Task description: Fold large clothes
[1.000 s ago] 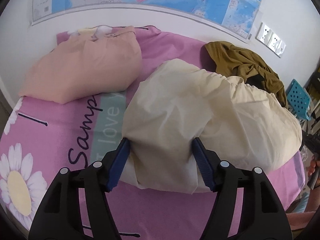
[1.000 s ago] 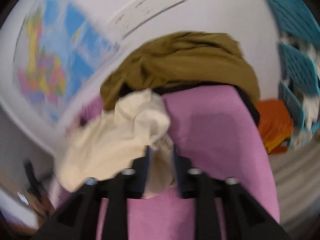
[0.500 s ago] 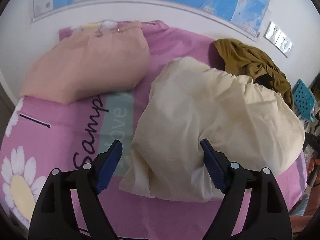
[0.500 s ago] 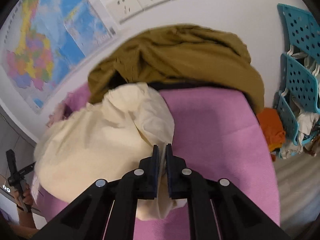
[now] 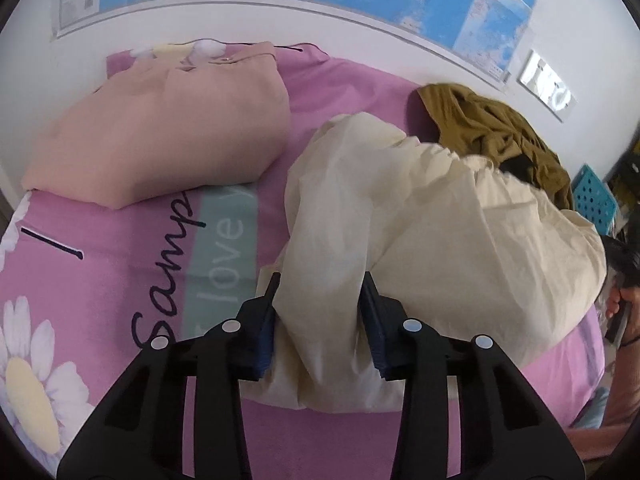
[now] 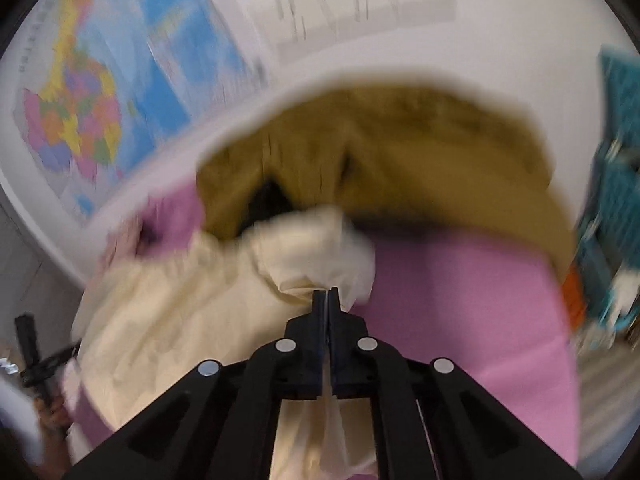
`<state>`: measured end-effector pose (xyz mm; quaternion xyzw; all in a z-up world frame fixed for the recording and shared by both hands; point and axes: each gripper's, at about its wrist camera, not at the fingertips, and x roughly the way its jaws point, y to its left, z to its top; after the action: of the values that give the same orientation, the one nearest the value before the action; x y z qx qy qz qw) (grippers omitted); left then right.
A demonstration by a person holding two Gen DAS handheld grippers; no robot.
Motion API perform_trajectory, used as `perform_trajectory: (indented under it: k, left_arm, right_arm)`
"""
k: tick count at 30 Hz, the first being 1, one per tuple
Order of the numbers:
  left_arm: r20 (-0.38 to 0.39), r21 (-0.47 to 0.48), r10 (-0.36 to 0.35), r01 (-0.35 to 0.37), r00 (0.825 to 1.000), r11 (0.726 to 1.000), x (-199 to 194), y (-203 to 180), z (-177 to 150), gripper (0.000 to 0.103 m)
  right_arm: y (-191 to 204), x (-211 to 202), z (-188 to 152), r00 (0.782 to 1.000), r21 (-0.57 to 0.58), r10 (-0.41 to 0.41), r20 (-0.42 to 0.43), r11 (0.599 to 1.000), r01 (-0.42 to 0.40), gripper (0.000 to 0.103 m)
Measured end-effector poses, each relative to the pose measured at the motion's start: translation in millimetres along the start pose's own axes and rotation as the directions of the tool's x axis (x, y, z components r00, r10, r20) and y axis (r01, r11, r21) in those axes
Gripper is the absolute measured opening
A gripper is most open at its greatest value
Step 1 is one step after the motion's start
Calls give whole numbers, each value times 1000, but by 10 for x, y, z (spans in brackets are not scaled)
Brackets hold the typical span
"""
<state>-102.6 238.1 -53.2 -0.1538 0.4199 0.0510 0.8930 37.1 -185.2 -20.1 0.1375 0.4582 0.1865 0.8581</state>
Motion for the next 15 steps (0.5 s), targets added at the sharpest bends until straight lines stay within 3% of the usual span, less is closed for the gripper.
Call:
perform_trajectory:
  k: [1, 3, 5, 7, 9, 12, 15]
  left_arm:
    - [-10, 4, 0, 0, 1000, 1000, -15, 2, 4, 47]
    - [8, 19, 2, -3, 1000, 1000, -128, 26, 67, 63]
    - [78, 52, 4, -8, 997, 999, -293, 23, 181, 76]
    - [99, 103, -24, 14, 995, 995, -360, -45, 330, 84]
    - [97, 160, -17, 1, 995, 987, -308, -162, 455, 89]
    - [53, 228, 17, -28, 998, 973, -62, -344, 563, 90]
    - [-31, 255, 45, -36, 998, 966, 290, -443, 605, 87]
  right_arm:
    - [-32, -43, -20, 1000, 15, -5, 9, 1000, 5, 13]
    - [-62, -253, 3, 998, 20, -38, 51, 999, 37, 61]
    - [-47, -509, 72, 990, 18, -45, 137, 999, 43, 77]
    - [54, -622, 178, 989, -14, -7, 151, 1000, 10, 77]
    - [242, -517, 286, 995, -92, -13, 96, 996, 22, 79]
    - [469, -110, 358, 998, -189, -39, -39, 982, 31, 79]
    - [615, 338, 355, 985, -256, -90, -145, 965, 51, 77]
